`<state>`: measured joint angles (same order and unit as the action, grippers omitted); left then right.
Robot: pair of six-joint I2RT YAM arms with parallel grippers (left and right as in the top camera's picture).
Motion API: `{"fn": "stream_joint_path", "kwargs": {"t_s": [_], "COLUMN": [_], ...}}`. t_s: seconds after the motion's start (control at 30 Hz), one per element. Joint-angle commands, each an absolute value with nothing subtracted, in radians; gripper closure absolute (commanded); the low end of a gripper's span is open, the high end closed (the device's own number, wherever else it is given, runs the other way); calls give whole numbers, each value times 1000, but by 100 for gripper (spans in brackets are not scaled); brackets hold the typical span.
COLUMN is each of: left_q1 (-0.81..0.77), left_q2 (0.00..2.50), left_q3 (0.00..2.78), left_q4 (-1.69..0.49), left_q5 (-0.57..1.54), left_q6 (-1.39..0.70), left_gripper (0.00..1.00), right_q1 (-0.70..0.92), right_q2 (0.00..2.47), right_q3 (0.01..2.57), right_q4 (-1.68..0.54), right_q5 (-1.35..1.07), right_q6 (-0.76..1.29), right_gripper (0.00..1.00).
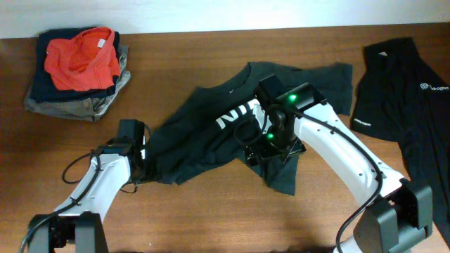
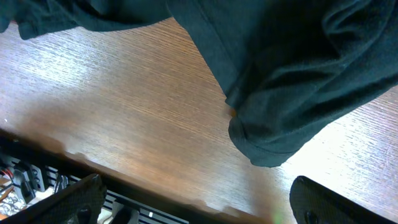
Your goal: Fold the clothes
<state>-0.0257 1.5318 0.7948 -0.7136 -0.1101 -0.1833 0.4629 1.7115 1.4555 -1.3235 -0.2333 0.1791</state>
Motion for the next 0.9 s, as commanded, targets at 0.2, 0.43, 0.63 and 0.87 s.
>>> {"fn": "stream_joint_path", "kwargs": {"t_s": [0.2,0.43,0.63,0.87], "left_q1": [4,4,4,4], "left_q2": [1629,1680,1680,1680], "left_q3": [811,811,811,811], "left_q4": [-704,-688,-673,-672], "left_q5": [-124,-125,-124,-125], "left_q6": [-192,-184,-185,-185], "left_gripper": [27,38,75,92], "right_q1": [467,477,554,630], "right_q2": [1693,1693,1694,1748], "right_q3": [1419,1369,1361,1353], "right_q4": [-1294,-1231,-1155,-1068], "right_q5": [-224,-229,-230,-187], "right_q6": [172,173,191,408], "right_gripper": [1,1,1,1]}}
